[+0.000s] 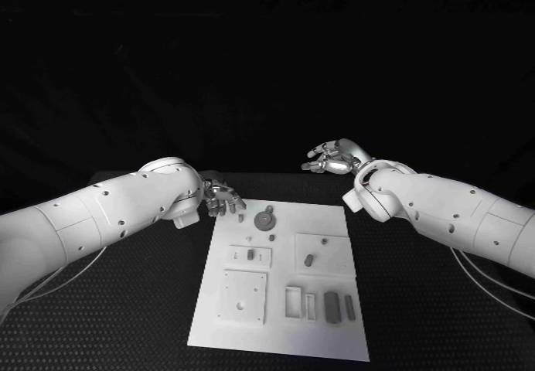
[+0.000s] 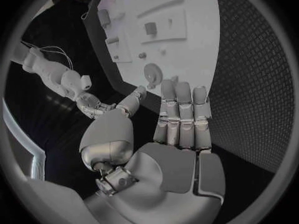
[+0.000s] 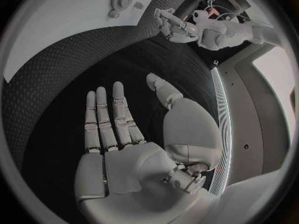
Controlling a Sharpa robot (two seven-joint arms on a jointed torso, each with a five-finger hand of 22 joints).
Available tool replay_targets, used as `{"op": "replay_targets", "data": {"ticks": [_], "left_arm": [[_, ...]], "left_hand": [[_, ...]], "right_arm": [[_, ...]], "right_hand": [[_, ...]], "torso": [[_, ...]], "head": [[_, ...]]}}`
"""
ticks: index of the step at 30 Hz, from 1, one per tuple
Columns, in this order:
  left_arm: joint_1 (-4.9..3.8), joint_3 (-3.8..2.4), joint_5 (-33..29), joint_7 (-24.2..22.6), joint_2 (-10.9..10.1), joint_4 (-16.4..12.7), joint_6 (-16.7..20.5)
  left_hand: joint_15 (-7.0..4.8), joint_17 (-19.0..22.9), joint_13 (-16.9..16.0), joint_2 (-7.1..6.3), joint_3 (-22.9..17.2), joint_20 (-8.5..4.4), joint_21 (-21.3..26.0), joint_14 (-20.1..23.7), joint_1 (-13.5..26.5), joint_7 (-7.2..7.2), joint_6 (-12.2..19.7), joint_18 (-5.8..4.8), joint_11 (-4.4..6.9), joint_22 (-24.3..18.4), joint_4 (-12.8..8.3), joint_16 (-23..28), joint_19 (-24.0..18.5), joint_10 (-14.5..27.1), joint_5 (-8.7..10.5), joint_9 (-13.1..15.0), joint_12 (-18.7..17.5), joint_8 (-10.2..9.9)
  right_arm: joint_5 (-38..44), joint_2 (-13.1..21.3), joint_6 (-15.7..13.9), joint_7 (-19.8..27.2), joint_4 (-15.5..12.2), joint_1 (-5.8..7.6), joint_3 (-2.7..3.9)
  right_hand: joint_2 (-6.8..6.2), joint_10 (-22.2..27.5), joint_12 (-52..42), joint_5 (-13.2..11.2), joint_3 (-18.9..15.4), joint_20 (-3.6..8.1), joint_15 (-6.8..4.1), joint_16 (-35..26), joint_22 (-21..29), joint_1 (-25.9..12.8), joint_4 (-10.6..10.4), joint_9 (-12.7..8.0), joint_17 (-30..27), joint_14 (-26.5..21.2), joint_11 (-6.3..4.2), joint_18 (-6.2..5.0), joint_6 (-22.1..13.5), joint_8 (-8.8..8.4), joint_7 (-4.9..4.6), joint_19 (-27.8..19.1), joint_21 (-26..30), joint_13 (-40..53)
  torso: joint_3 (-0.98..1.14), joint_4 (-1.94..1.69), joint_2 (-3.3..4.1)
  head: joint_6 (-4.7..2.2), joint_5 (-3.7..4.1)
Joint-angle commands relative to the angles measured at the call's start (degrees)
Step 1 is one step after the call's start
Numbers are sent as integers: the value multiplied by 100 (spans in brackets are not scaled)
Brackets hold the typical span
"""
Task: Assemble the parts on the task board
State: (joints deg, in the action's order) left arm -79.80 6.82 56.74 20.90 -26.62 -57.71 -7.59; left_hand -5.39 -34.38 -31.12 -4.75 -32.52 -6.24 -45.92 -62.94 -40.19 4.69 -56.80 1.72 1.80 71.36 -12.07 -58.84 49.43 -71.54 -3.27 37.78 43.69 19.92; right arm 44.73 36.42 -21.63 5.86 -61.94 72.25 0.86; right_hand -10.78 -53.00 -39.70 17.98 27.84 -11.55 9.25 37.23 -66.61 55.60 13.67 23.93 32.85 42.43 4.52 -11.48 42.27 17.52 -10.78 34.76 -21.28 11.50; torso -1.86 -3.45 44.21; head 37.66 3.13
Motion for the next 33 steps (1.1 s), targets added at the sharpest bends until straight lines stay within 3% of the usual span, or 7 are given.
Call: {"op": "replay_targets", "data": {"ticks": [1, 5, 11, 18, 23, 33], "left_arm": [[-1, -2, 110, -175, 164, 287, 13], [10, 4, 243, -222, 396, 704, -84], [71, 21, 417, -251, 574, 1105, -285], [111, 49, 422, -295, 662, 1217, -490], [143, 62, 426, -301, 731, 1305, -620], [157, 65, 426, -293, 724, 1328, -743]], "left_hand": [[46, 15, 24, -39, 27, -433, 46, 0, 45, -2, 78, -79, -13, -9, 100, 45, -29, 15, 9, -16, -51, -40], [57, 23, 42, -48, 67, -419, 80, -3, 87, 18, 152, -67, -30, -5, 177, 73, -30, 5, 18, -35, -87, -70], [60, 22, 45, -36, 84, -415, 90, -12, 87, 27, 189, -62, -37, 2, 193, 76, -26, -7, 18, -43, -95, -83], [35, -10, 24, -7, 125, -427, 71, -78, 69, 5, 155, -44, -15, 36, 207, 25, 29, -85, 17, -28, -60, -44], [25, -22, 17, 17, 142, -433, 66, -93, 80, -2, 141, -39, -10, 50, 227, 8, 46, -118, 17, -23, -47, -29], [13, -41, 10, 70, 175, -443, 66, -109, 133, -10, 126, -34, -1, 74, 288, -16, 59, -157, 15, -22, -41, -16]], "right_arm": [[-1, -23, 54, 55, 4, -5, 3], [-1, -22, 55, 58, -22, -5, 3], [0, 20, 46, 53, -95, -3, 3], [3, 38, 30, 53, -119, -3, 3], [3, 26, 27, 55, -119, -3, 3], [3, 25, 26, 54, -123, -3, 3]], "right_hand": [[37, 1079, -24, 21, -36, -15, -11, 37, -9, 2, -9, -8, -6, -48, 575, 5, 67, 34, -155, -36, 27, -8], [40, 1079, -26, 22, -36, -15, -11, 39, -11, 3, -9, -9, -8, -49, 575, 5, 67, 34, -155, -36, 29, -11], [40, 1080, -28, 23, -36, -15, -11, 40, -13, 4, -9, -11, -9, -51, 575, 5, 66, 34, -156, -37, 30, -15], [37, 1081, -30, 24, -37, -15, -11, 42, -16, 7, -8, -12, -11, -53, 575, 5, 66, 35, -156, -38, 32, -19], [36, 1081, -31, 25, -37, -16, -11, 43, -17, 8, -8, -13, -12, -54, 575, 4, 66, 35, -156, -38, 33, -21], [36, 1082, -33, 27, -37, -16, -11, 45, -20, 9, -9, -15, -14, -55, 576, 4, 65, 35, -156, -38, 34, -25]], "torso": [[-10, 20, 16], [-17, 54, 47], [-20, 109, 106], [-18, 133, 157], [-13, 127, 187], [-15, 129, 170]], "head": [[-14, 1], [-45, -27], [-91, -52], [-112, -73], [-126, -81], [-104, -84]]}}
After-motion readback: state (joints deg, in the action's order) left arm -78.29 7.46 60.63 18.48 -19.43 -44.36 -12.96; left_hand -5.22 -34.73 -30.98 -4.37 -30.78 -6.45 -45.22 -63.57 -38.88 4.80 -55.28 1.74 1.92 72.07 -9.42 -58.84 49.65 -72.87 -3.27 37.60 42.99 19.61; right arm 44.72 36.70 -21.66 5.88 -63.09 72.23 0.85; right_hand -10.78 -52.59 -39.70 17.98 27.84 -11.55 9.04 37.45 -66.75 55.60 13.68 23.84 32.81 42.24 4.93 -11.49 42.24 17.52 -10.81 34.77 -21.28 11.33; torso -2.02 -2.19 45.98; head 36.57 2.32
